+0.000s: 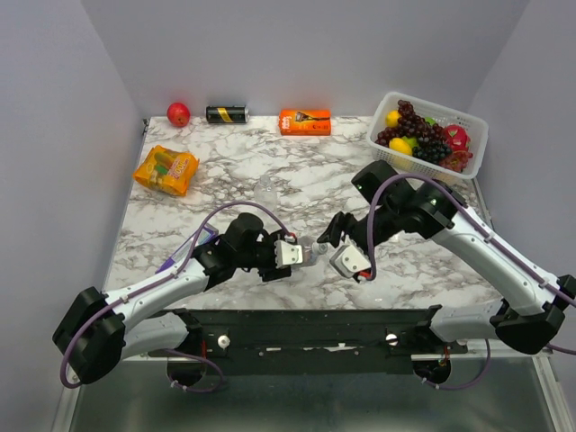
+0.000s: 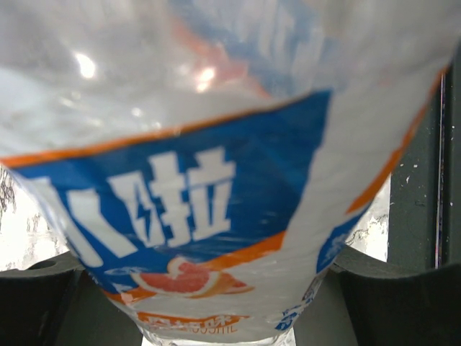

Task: Screw on the bottle caps

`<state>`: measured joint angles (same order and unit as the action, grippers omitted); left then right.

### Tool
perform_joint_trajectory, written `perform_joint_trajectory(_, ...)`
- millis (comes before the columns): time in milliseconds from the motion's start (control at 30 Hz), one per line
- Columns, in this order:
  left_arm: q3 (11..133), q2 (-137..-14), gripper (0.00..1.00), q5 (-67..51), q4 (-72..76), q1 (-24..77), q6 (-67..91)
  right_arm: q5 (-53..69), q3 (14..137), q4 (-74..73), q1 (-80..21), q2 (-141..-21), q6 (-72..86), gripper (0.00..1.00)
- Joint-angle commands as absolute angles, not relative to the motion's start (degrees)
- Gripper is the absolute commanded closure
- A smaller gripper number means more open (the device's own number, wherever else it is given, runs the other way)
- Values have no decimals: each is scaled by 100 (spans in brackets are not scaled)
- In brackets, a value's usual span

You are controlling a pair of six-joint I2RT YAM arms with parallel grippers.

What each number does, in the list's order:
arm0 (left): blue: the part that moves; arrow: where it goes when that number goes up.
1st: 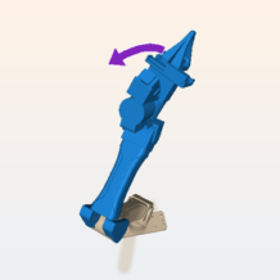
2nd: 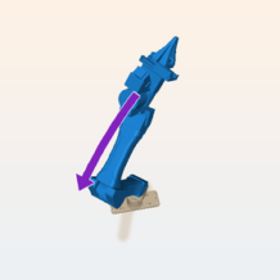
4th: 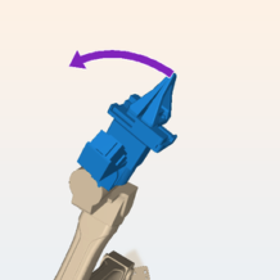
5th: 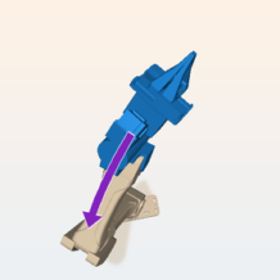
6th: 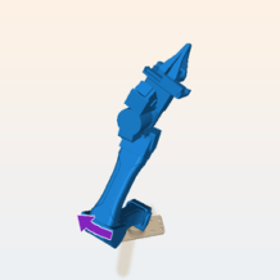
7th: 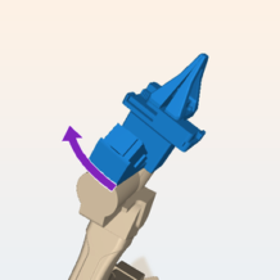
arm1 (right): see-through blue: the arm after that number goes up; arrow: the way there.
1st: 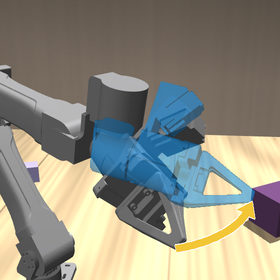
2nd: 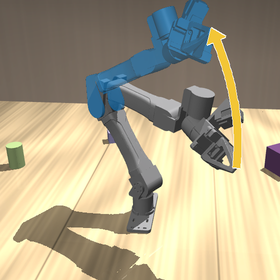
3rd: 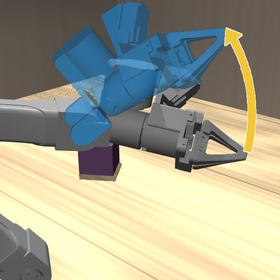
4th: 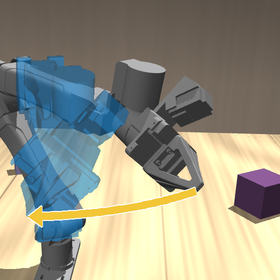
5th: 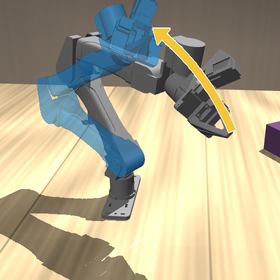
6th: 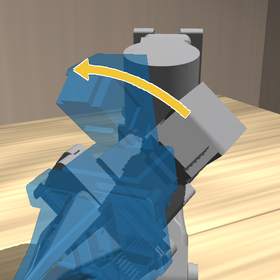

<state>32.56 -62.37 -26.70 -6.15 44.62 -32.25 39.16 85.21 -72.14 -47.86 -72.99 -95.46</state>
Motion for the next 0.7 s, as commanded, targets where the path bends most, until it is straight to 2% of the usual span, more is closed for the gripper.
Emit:
perform_joint_trajectory(0, 3463, -6284, 100, -2874, -615, 4430, -3331, 4026, 8508, -7233, -4869, -7488, -9571, 36)
perform_joint_trajectory(233, 3472, -6284, 100, -2874, -571, 4421, -3366, 3973, 8490, -7128, -4878, -7620, -9527, 40)
perform_joint_trajectory(400, 3463, -6258, 100, -2865, -562, 4412, -3366, 3850, 8446, -6961, -4878, -7664, -9431, 48)
perform_joint_trajectory(667, 3410, -6223, 100, -2883, -475, 4359, -3331, 3683, 8429, -6812, -4869, -7743, -9211, 51)
